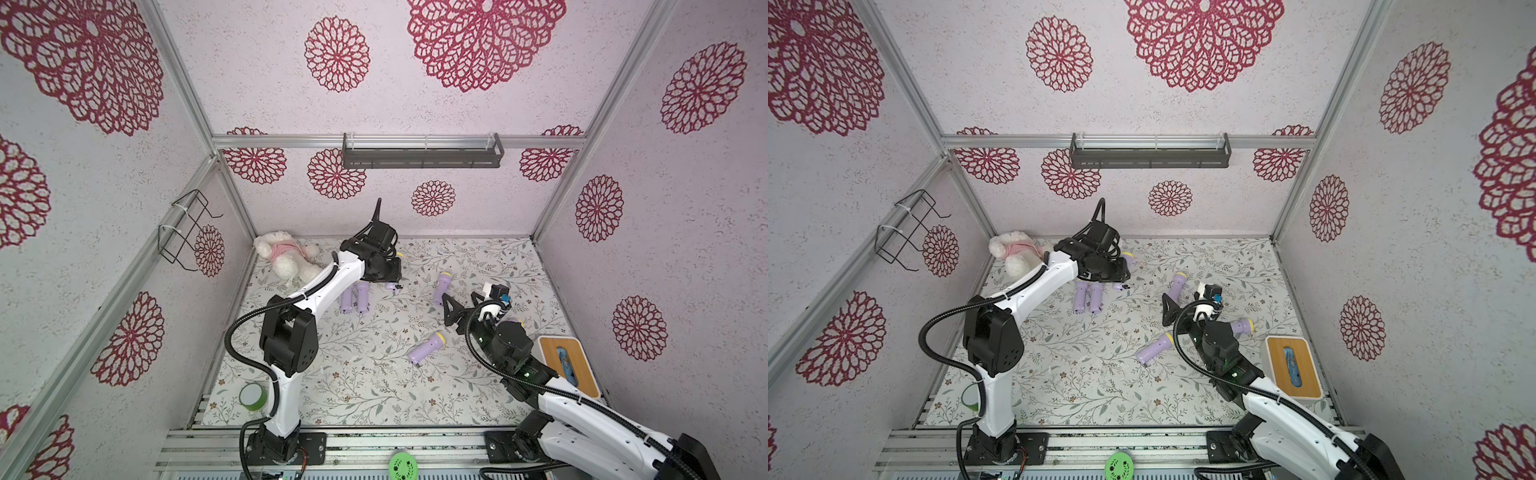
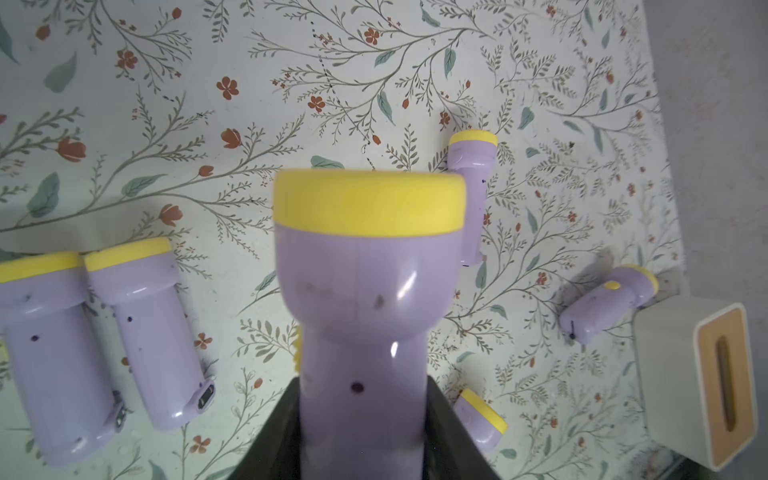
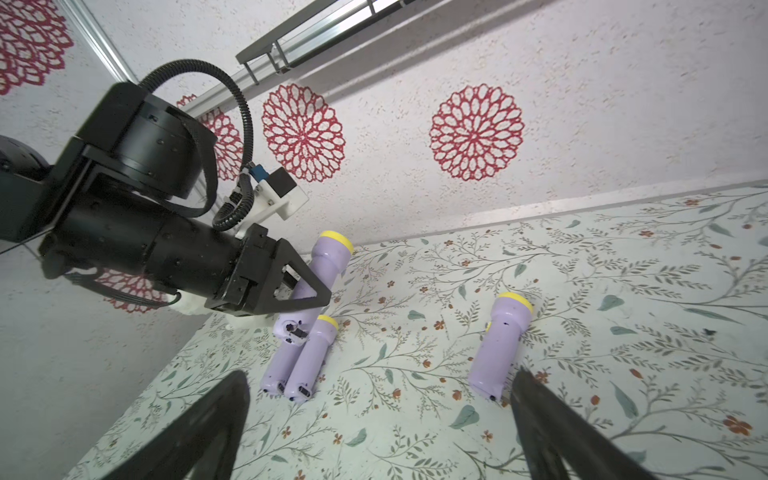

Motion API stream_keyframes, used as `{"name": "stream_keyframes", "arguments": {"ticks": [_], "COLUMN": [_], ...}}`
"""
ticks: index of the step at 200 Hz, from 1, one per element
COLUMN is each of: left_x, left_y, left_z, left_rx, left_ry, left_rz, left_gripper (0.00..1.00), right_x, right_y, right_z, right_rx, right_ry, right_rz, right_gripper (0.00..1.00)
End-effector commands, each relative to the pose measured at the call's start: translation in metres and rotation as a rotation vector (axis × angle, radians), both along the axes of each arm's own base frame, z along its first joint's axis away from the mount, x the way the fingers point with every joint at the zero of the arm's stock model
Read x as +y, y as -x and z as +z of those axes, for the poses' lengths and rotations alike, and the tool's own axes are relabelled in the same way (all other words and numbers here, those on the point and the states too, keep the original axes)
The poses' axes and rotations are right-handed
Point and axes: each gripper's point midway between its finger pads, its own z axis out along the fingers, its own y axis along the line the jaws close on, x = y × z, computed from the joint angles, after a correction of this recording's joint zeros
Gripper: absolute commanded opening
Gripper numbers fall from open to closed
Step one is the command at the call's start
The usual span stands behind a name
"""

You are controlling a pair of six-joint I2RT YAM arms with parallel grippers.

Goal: Close the plug at the bottom of the flashlight
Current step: Pick up the flashlight from the center of the board.

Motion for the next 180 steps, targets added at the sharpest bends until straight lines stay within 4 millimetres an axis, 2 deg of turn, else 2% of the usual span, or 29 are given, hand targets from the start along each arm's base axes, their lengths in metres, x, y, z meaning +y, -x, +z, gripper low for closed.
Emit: {"name": "stream_keyframes", "arguments": {"ticks": [1, 34, 66, 124, 180], "left_x": [-0.011, 0.002, 0.018, 0.042, 0.057], "left_y": [0.002, 0.003, 0.006, 0.005, 0.004], "left_z": [0.041, 0.062, 0.081, 0.103, 0.118], "left_rx": [-0.01, 0.006, -0.029, -0.083, -0.131], "left_ry": [0.228, 0.441, 0.541, 0.773, 0.957], "left_rz": [0.003, 0.039, 0.044, 0.083, 0.123], "left_gripper": [0.0, 0.0, 0.0, 0.0, 0.0], "right_x": [0.019, 0.042, 0.062, 0.103, 0.129], "right_y": [0.0, -0.003, -0.008, -0.018, -0.024], "right_z": [0.022, 0.035, 0.045, 0.061, 0.07], "right_rx": [0.01, 0.045, 0.092, 0.183, 0.238], "right_ry": [-0.081, -0.163, -0.265, -0.473, -0.754], "right_rz": [0.088, 0.176, 0.249, 0.41, 0.556], "right_gripper": [0.99, 0.99, 0.99, 0.99, 0.99]}}
